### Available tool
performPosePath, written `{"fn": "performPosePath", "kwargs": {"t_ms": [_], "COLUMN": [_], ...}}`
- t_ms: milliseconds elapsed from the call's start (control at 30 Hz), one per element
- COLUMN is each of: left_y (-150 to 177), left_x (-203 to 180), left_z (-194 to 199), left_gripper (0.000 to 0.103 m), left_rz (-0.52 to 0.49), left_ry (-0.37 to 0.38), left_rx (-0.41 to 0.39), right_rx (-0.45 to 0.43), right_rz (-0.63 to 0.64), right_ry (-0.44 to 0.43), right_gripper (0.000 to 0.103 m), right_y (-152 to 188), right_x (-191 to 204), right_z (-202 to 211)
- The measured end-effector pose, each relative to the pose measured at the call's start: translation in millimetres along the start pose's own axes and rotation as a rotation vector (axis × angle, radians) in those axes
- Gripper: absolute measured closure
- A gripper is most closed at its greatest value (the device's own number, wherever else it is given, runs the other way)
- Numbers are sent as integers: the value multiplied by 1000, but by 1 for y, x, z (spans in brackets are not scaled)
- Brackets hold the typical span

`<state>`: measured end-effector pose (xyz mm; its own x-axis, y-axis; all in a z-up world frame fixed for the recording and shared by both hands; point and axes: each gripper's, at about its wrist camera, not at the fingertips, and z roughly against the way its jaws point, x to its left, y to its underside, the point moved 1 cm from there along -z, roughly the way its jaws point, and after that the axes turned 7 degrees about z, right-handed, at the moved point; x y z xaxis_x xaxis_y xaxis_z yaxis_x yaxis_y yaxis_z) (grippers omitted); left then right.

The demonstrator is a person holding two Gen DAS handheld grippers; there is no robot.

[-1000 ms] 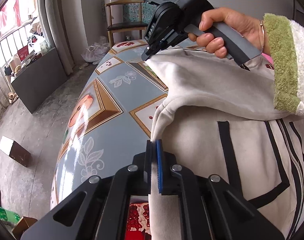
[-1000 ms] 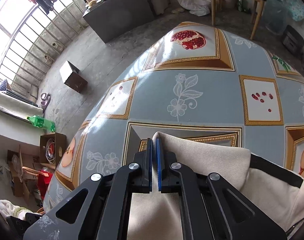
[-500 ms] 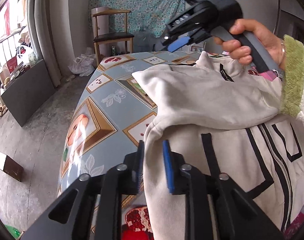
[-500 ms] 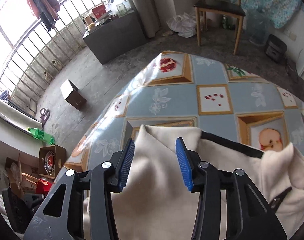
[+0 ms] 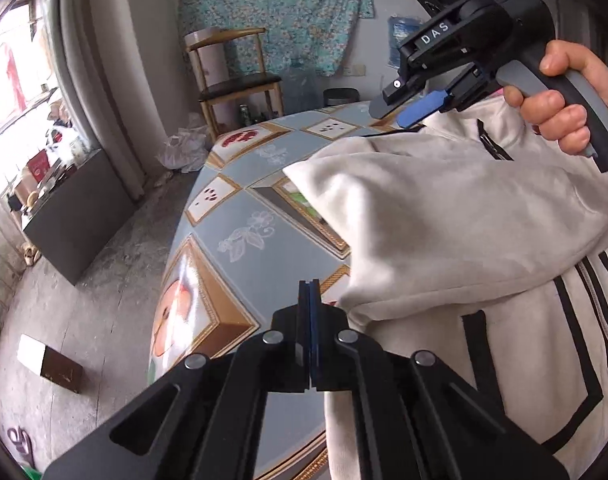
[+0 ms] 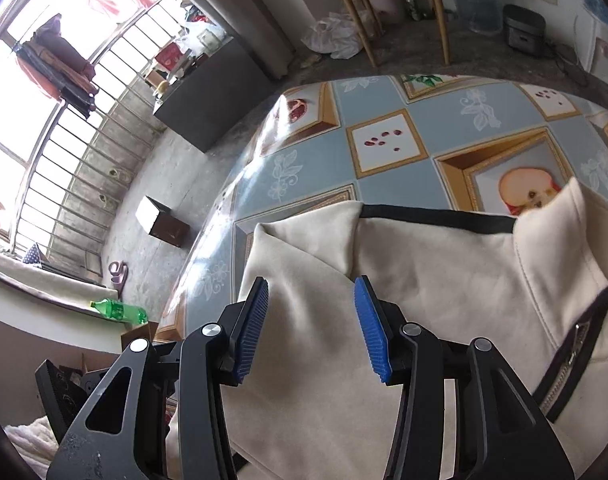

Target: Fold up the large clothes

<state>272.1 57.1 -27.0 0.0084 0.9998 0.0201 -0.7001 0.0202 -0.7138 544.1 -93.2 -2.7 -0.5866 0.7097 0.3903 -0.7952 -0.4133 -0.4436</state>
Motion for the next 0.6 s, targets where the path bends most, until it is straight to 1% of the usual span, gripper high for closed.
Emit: {"fn": "performPosePath", "kwargs": {"t_ms": [67, 100, 167, 233, 267, 367, 433, 467, 500, 533, 567, 600], "left_y": [3, 6, 12, 15, 15, 15, 17, 17, 19, 20, 22, 23], "left_x": [14, 22, 32, 38, 37, 25, 13, 9, 6, 3, 0, 0], "left_z": [1, 0, -3, 0, 3, 14, 15, 13, 10, 7, 5, 4], "left_gripper": [103, 103, 103, 103, 103, 102, 102, 102, 102, 102, 102, 102], "left_rz": [69, 102, 144, 172, 169, 93, 41, 29, 19, 9, 0, -1], "left_ry": [-35, -43, -27, 13, 30, 90, 110, 114, 109, 99, 84, 78], "left_rx": [2, 17, 51, 58, 50, 9, 9, 16, 27, 37, 44, 51], "right_rx": [15, 30, 69, 109, 129, 199, 246, 263, 277, 289, 303, 304], "right_rz": [45, 69, 116, 143, 150, 155, 185, 199, 213, 233, 247, 255], "right_ry": [-9, -2, 43, 88, 108, 91, 79, 81, 84, 98, 106, 109], "right_gripper": [57, 58, 58, 58, 58, 58, 58, 59, 62, 75, 92, 95], "right_y": [-11, -15, -23, -27, -29, -29, -26, -24, -23, -22, -22, -24], "right_x": [14, 20, 29, 31, 31, 31, 36, 38, 41, 44, 46, 47], "right_z": [-13, -20, -37, -51, -57, -71, -78, -80, -82, -83, -85, -84]}}
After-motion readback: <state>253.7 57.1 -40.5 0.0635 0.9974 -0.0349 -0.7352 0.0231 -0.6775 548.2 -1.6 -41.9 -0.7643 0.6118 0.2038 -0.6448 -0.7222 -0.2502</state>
